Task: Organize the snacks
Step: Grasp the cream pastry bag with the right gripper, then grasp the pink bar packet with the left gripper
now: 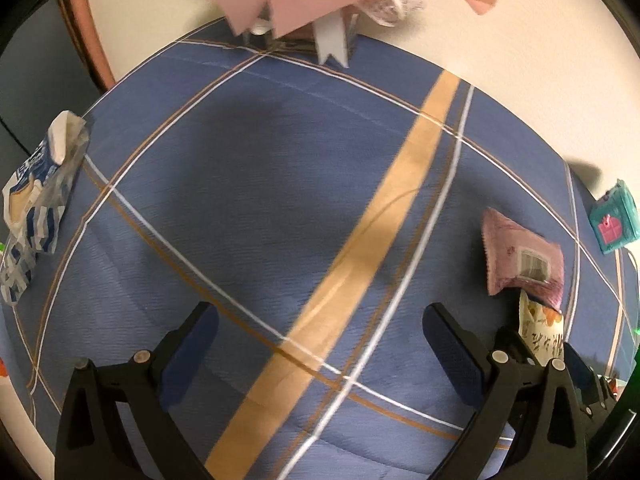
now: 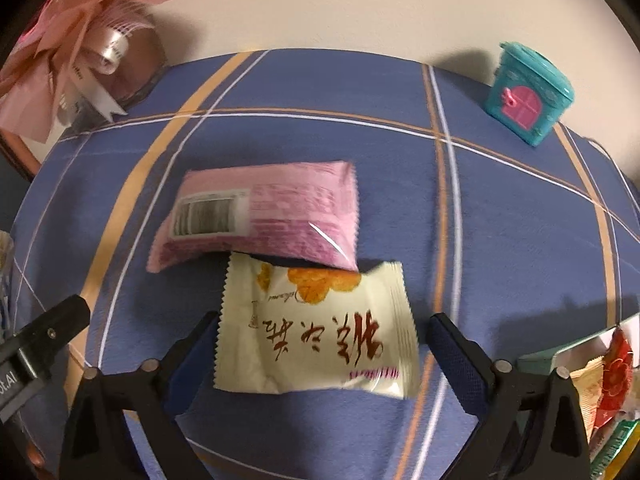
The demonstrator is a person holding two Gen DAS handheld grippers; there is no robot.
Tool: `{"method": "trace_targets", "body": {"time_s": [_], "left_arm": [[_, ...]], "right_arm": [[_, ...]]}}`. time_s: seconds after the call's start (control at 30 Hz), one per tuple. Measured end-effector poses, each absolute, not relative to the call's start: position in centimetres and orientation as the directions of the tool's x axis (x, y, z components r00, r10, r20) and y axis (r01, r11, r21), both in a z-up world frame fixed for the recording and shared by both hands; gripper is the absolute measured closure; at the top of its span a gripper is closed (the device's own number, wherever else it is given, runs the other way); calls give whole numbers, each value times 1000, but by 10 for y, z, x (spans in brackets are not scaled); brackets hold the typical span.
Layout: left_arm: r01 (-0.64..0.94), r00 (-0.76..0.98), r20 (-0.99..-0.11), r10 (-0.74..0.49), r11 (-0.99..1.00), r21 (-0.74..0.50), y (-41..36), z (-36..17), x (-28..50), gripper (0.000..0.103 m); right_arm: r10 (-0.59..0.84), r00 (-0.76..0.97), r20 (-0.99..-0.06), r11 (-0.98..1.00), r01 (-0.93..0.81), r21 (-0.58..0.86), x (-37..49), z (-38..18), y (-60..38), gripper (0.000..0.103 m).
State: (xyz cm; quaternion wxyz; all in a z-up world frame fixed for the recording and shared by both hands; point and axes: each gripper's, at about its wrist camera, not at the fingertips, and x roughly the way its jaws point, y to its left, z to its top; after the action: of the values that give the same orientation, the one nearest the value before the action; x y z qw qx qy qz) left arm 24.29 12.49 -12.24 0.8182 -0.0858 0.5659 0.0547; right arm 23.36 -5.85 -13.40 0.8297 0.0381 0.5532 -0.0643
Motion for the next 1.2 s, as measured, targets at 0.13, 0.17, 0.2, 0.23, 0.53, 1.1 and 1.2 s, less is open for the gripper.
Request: {"method": "trace_targets", "body": {"time_s": [0.13, 0.17, 0.2, 0.23, 0.53, 1.1, 1.2], "left_arm": [[-148, 361, -932, -23, 986, -81, 109, -119, 244, 1], [-143, 361, -932, -27, 986, -84, 106, -118, 244, 1], [-140, 361, -932, -33, 986, -89, 103, -117, 245, 1], [-136, 360, -932, -44, 986, -100, 100, -115, 245, 1], [-111, 335, -932, -138, 977, -184, 70, -106, 259, 1], [222, 324, -934, -149, 972, -77, -14, -105, 306, 1], [280, 309, -939, -151, 958, -62, -26, -108, 308, 3]], "right_arm": [[-64, 381, -922, 988, 155, -5, 229, -130, -67, 16], [-55, 384, -922, 987, 159, 8, 228, -128, -70, 21], [-51, 385, -922, 987, 163, 13, 228, -127, -73, 23], [-46, 386, -921, 986, 165, 20, 227, -125, -76, 26], [-6, 378, -926, 980, 185, 69, 234, -117, -103, 41], [-38, 414, -910, 978, 203, 51, 246, -91, -173, 43], [-26, 403, -915, 976, 210, 65, 246, -95, -179, 43]]}}
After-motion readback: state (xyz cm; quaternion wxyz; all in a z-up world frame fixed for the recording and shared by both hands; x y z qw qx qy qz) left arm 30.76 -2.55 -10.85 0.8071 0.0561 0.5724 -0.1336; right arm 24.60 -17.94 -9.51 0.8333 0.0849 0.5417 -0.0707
